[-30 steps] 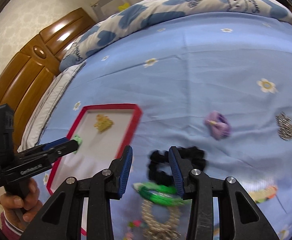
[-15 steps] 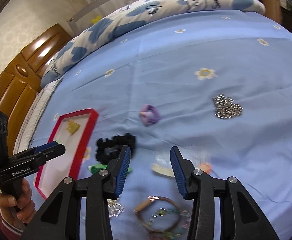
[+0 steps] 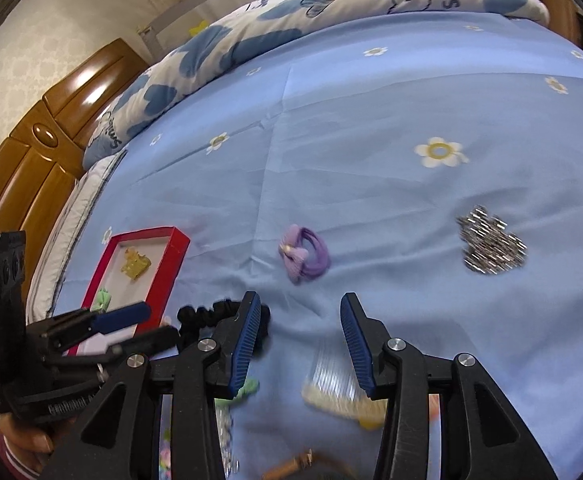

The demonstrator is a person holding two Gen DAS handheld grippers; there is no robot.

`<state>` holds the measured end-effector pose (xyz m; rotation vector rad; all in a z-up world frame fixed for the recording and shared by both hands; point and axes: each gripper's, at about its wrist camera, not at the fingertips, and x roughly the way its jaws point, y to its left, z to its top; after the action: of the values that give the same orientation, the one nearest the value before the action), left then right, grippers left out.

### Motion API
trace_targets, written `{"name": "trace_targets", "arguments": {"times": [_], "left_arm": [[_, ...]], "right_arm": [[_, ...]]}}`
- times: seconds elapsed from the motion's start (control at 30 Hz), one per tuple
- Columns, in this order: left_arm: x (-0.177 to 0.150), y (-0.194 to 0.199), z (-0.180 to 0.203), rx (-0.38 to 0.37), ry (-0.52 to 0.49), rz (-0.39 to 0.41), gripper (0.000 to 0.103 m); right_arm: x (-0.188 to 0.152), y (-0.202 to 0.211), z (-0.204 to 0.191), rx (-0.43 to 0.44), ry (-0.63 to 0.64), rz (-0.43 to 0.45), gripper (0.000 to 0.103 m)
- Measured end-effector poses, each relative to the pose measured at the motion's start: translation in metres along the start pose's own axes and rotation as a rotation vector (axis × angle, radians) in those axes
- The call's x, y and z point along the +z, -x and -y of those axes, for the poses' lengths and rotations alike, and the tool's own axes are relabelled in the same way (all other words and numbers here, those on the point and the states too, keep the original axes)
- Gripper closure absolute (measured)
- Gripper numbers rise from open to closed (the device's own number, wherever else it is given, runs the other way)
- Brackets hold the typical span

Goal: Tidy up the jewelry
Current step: 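Grasp the black scrunchie with the left tool while the right tool grasps the purple bow tie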

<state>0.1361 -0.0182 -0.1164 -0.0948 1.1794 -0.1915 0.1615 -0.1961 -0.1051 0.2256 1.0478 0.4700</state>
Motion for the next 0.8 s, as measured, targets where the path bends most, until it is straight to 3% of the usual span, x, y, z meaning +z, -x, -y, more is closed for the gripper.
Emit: {"name": "trace_targets", "arguments": {"times": [0.17, 0.3, 0.33, 0.43, 0.8], "left_arm": [[0.004, -0.02, 0.001, 0.002, -0.003, -0.037, 0.053], [0.004, -0.032, 0.002, 0.001, -0.012, -0.059, 0.087], [0.004, -0.032, 0.002, 0.005, -0.015, -0.054, 0.09], [0.003, -0.028, 0.0, -0.011, -0.016, -0.042, 0.093], [-0.005, 0.03, -0.018, -0.05, 0.059, 0.072, 0.094]], "right_arm": [[0.012, -0.03, 0.001, -0.003, 0.019, -0.039, 0.058], [0.016, -0.046, 0.006, -0.023, 0.026, -0.061, 0.067], [0.015, -0.047, 0.008, -0.031, 0.026, -0.06, 0.079], [0.014, -0.044, 0.012, -0.025, 0.015, -0.051, 0.086], [0.003, 0.004, 0.01, 0.013, -0.006, 0.019, 0.088]]}}
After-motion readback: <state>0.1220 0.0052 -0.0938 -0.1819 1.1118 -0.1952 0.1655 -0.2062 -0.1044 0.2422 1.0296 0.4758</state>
